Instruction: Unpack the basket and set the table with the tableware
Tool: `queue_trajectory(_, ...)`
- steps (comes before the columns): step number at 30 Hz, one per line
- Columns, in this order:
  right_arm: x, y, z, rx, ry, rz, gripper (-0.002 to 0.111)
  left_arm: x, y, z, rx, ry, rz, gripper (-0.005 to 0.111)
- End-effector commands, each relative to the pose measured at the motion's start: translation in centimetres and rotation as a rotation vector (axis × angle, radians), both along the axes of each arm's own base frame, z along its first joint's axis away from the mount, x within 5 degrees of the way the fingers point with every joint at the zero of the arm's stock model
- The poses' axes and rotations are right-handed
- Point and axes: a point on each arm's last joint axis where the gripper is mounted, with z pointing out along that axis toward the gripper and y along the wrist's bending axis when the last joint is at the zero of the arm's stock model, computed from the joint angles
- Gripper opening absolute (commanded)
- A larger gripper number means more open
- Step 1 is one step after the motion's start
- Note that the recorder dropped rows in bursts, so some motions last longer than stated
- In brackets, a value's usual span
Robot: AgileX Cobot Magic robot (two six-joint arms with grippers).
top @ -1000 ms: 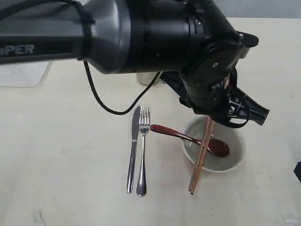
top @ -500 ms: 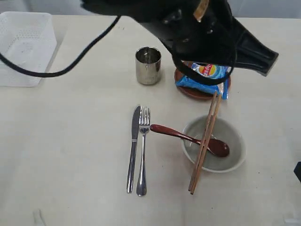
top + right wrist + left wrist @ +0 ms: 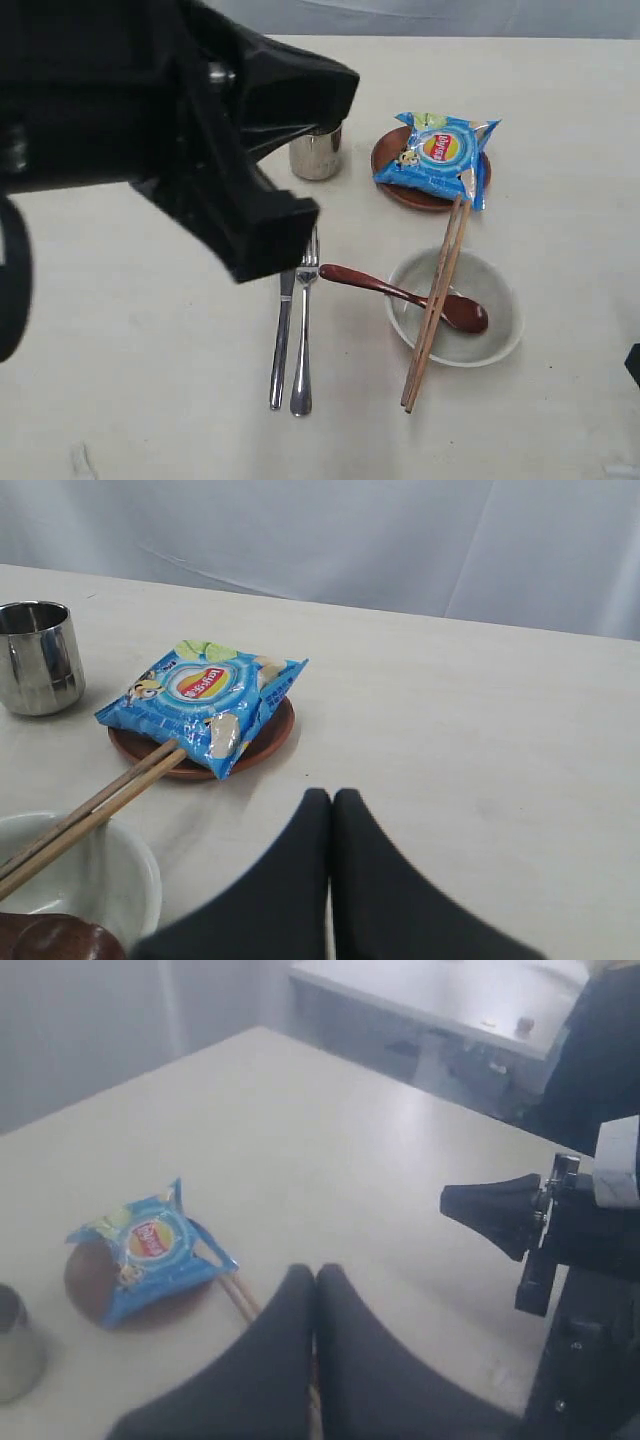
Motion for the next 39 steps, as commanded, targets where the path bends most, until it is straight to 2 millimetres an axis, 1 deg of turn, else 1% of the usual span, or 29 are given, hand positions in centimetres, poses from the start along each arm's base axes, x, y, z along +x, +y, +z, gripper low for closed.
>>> queue_trajectory(1, 0.0, 0.0, -0.1, -0.003, -0.001, -0.006, 0.0, -1.0, 2.1, -0.2, -0.025, -0.044, -0.015, 0.0)
queue_trajectory(4, 0.0, 0.0, -0.1, -0.003, -0.001, -0.006, 0.0, -1.6, 3.4, -0.1, -0.059, -0.058, -0.019, 0.0)
queue_trajectory(6, 0.0, 0.0, -0.1, -0.003, -0.001, -0.006, 0.0, -2.0, 4.1, 0.3, -0.1, -0.075, -0.03, 0.0)
queue_trajectory(10, 0.0, 0.0, -0.1, -0.003, -0.001, -0.006, 0.0, -3.2, 6.3, 2.5, -0.248, -0.147, -0.062, 0.0)
queue_trajectory(14, 0.0, 0.0, -0.1, -0.003, -0.001, -0.006, 0.0, -4.3, 9.0, 3.9, -0.324, -0.223, -0.059, 0.0)
queue_trajectory(17, 0.0, 0.0, -0.1, -0.003, -0.001, -0.006, 0.0, -4.8, 10.6, 4.3, -0.358, -0.237, -0.044, 0.0)
queue_trajectory(22, 0.0, 0.0, -0.1, -0.003, -0.001, -0.006, 0.0, -5.4, 12.5, 4.6, -0.387, -0.244, -0.019, 0.0)
queue_trajectory(29, 0.0, 0.0, -0.1, -0.003, -0.001, -0.006, 0.0, -6.0, 14.0, 5.1, -0.446, -0.265, -0.02, 0.0)
queue_trajectory(39, 0.0, 0.0, -0.1, -0.003, -0.001, -0.006, 0.0, -6.0, 14.1, 4.9, -0.438, -0.263, -0.015, 0.0)
